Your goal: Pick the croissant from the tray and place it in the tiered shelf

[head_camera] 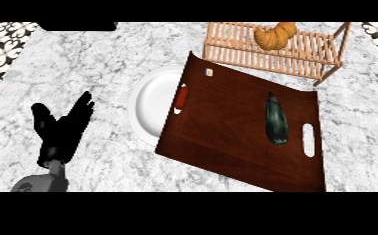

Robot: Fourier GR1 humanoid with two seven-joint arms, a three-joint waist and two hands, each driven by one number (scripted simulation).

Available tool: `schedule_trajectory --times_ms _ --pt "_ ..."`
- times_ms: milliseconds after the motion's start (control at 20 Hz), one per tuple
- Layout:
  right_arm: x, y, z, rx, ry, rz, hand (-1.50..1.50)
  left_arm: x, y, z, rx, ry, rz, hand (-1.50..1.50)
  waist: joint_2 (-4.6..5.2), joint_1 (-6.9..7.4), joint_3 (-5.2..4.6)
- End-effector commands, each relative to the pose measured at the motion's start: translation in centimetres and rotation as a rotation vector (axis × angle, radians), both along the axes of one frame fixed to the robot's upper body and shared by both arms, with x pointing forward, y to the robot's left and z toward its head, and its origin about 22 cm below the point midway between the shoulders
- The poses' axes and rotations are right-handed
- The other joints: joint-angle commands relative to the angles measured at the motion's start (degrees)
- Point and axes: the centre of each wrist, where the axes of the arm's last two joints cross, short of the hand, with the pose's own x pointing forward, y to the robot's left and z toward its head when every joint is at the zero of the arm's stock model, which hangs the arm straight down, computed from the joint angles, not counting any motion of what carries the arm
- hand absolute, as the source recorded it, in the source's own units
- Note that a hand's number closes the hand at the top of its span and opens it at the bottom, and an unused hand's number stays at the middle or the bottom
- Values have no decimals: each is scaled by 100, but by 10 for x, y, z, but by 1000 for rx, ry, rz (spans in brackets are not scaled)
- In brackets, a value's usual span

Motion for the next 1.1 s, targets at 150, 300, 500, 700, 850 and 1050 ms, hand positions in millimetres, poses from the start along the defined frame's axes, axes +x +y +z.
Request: schedule_trajectory --times_ms 150,300,500,700,850,1050 --pt "-2 -5 5 283 -110 22 -150 -9 3 -19 -13 89 3 0 21 -22 -38" --pt "-11 -20 23 351 -160 -1 -150 4 2 -6 -5 82 18 0 10 -66 -37" --pt "-18 -53 33 364 -251 -142 -150 -9 8 -27 -7 78 1 0 36 -56 -43" --pt "-35 -72 56 365 -287 -284 -150 -2 -8 -13 -10 72 23 0 -11 -132 -42" --pt "-45 -111 43 438 -339 -351 -150 4 5 -8 -14 71 35 0 -2 -154 -37" --pt "-68 -158 44 479 -352 -383 -150 7 8 1 -20 68 26 0 5 -129 -36"
